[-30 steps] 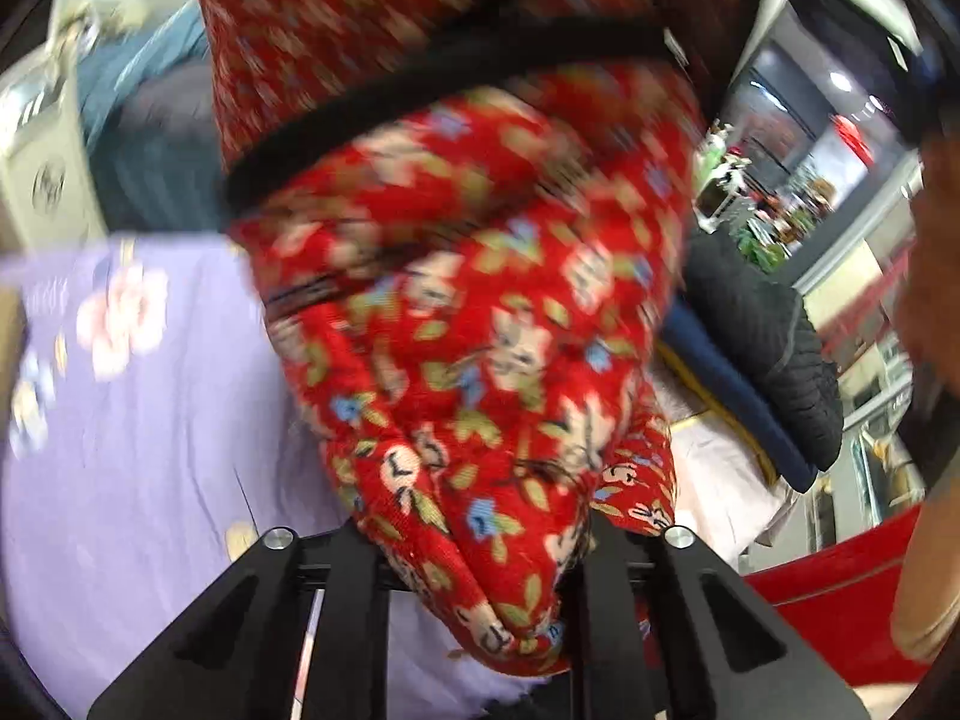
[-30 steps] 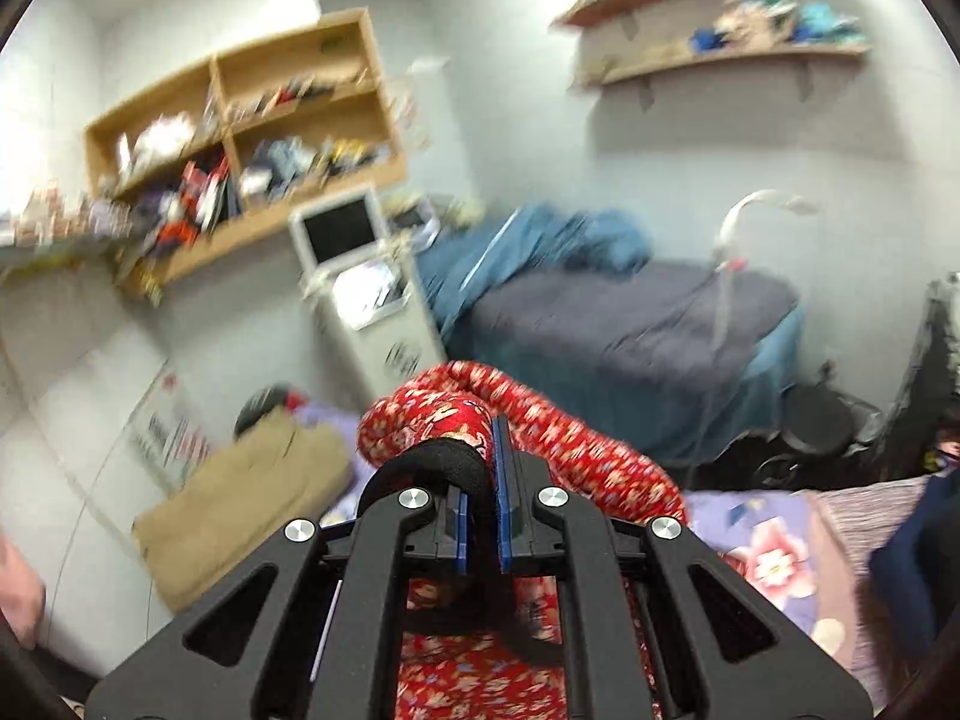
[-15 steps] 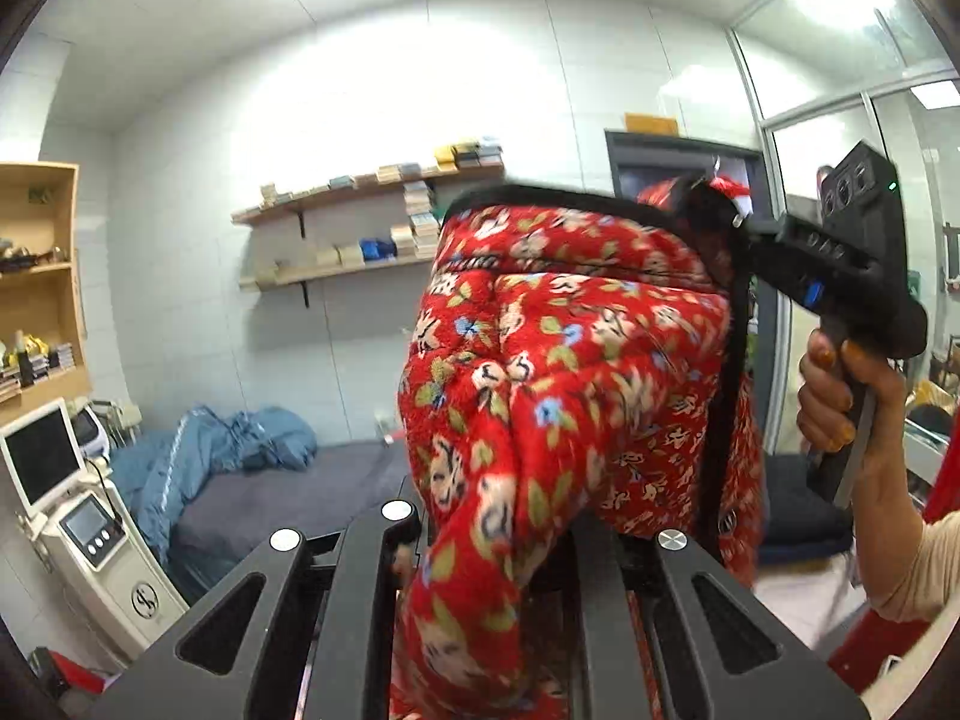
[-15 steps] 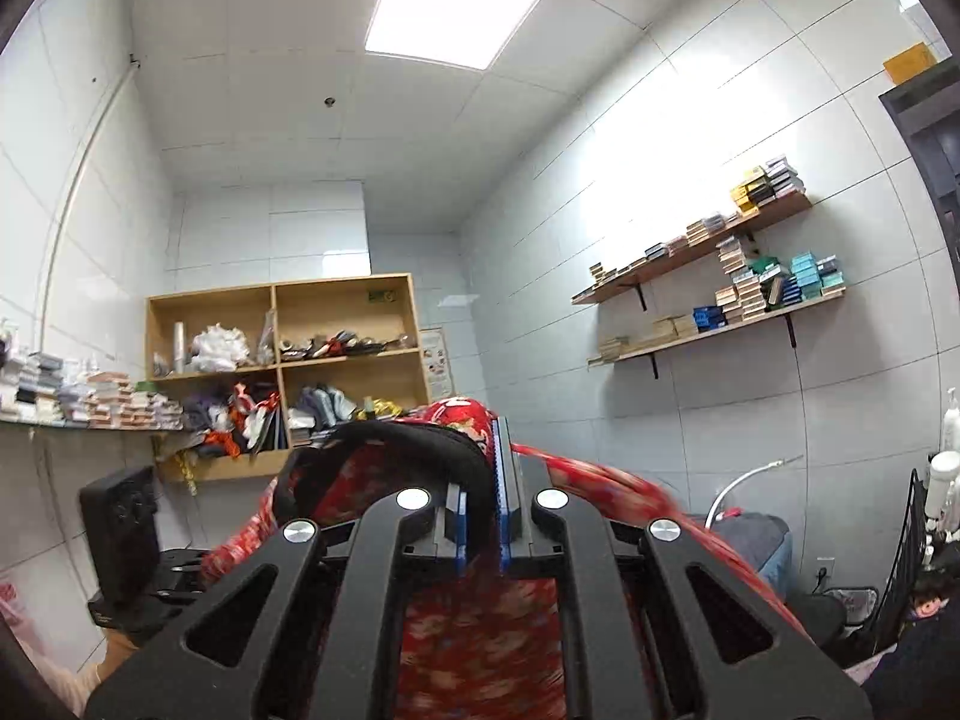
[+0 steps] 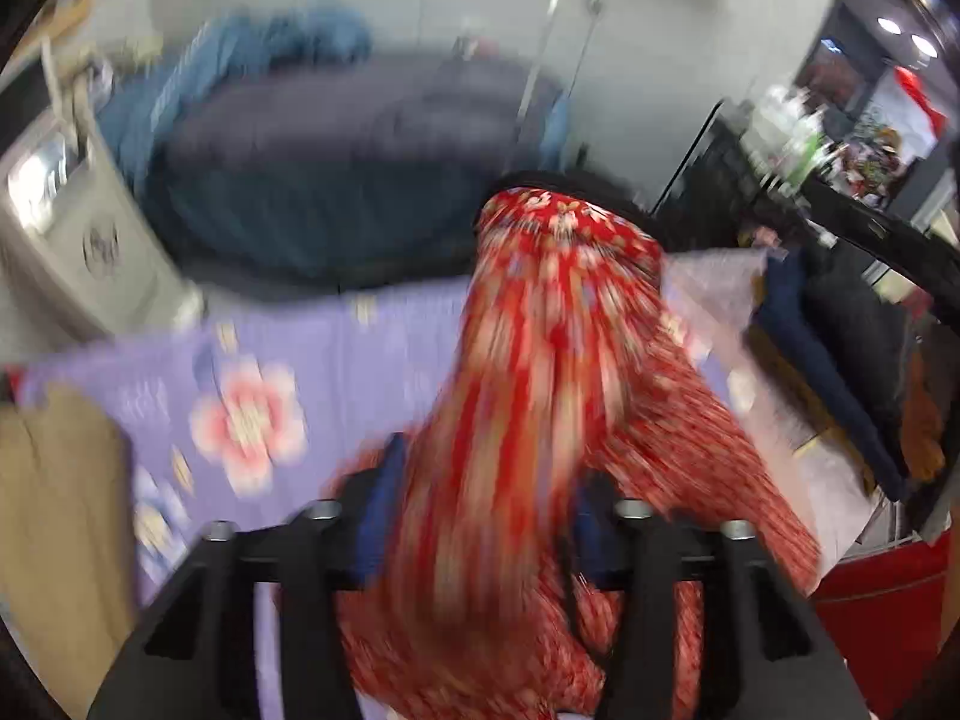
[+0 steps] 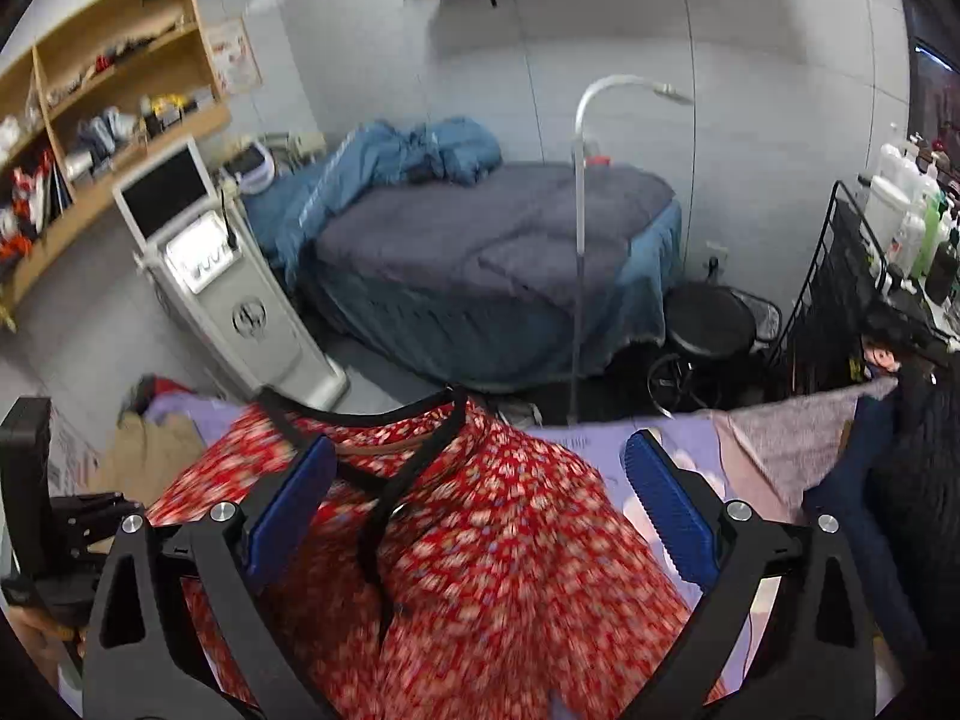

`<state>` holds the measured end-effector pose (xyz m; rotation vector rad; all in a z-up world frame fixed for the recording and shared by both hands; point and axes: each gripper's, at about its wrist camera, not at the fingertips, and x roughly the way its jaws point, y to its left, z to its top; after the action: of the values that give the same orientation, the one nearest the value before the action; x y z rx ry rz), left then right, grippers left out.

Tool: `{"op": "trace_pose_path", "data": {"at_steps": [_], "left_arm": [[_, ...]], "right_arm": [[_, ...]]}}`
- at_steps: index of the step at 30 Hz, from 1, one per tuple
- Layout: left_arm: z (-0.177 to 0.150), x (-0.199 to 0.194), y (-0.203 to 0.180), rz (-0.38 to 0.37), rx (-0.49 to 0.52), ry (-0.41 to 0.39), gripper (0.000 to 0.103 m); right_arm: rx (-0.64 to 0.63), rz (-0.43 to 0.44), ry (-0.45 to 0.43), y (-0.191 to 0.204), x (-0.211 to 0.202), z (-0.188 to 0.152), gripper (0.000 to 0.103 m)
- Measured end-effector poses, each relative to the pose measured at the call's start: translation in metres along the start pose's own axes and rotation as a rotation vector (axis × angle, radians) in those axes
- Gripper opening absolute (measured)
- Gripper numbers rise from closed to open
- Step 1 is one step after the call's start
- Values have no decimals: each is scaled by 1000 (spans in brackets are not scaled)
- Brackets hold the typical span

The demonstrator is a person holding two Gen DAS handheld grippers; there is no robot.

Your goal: Fold large clothes

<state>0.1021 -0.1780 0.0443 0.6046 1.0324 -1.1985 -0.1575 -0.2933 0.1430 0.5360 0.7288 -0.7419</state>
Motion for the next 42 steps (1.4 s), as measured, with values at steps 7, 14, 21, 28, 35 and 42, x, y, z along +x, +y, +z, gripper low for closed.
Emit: {"op": "trace_pose_path", "data": {"at_steps": [7,14,21,28,35,42], "left_arm": [[-113,15,90,68,-233,132,84],[-169,-15,111,152,-358,163,87],[-161,-1,-1,62,-100,215,96],[-185,76,-41,417,164,304,74],[-162,13,54,260,-126,231,11],[-100,-50,253,587,-320,116,14]], "right_arm": [[174,-180,360,-98,34,-200,96],[590,-306,458,-209,-15,-305,96],[514,-327,441,-174,5,-293,96],[522,-256,418,-151,9,-283,96],[554,-296,398,-160,-13,-294,96],[644,-306,399,-183,-19,-309,96]]}}
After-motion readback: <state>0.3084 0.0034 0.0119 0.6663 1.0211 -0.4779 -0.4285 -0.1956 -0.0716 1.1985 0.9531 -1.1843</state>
